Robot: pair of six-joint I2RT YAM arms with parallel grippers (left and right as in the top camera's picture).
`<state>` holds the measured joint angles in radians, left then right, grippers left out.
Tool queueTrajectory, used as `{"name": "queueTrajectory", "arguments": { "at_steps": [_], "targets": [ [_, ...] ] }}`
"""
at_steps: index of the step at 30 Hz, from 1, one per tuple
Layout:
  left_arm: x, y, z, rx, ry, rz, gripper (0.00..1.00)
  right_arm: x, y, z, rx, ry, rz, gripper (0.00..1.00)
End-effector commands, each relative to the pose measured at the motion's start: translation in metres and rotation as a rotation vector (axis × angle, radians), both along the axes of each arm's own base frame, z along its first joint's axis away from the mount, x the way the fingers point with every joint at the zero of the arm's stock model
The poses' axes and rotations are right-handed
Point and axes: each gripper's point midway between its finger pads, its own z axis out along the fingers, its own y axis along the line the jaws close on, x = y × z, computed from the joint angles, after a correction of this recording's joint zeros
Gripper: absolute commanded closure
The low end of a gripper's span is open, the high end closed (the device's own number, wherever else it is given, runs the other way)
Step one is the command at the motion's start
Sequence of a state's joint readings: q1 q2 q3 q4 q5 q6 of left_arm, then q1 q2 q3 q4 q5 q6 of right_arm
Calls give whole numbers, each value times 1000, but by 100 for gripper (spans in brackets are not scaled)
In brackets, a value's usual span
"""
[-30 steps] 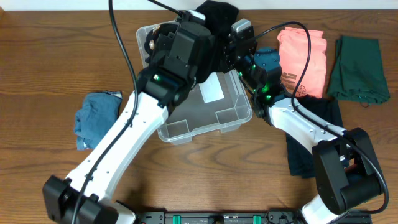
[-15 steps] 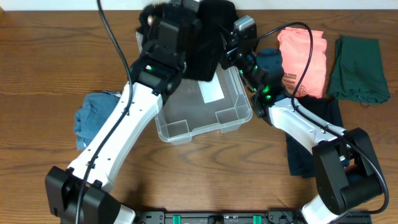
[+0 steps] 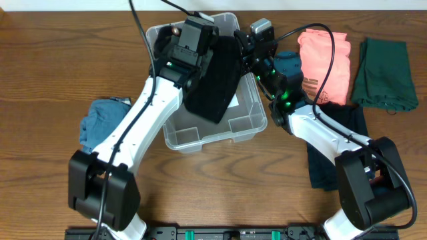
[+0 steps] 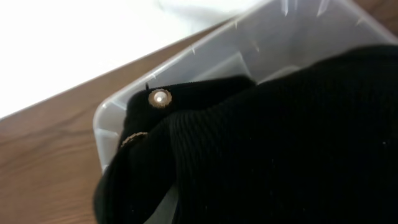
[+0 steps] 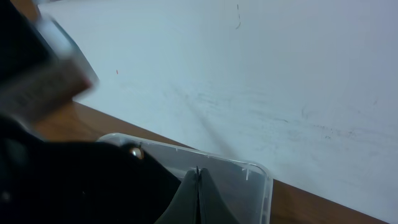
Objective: Pack container
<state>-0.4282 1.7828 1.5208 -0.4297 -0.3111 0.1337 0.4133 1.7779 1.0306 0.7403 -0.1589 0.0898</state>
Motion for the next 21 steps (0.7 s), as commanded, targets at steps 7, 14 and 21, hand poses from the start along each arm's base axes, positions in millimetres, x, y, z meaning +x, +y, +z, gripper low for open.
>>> {"name": "queueTrajectory", "arguments": {
  "at_steps": [7,14,21],
  "targets": [
    [28,-9,71,-70,-254,-14,94,6,-5,-2,-25,-13,-21,99],
    [48,-11,128,-127,-495,7,94,6,-5,-2,-26,-11,-21,99],
    [27,-2,62,-59,-227,26,94,6,-5,-5,-43,-10,-21,99]
  ]
}}
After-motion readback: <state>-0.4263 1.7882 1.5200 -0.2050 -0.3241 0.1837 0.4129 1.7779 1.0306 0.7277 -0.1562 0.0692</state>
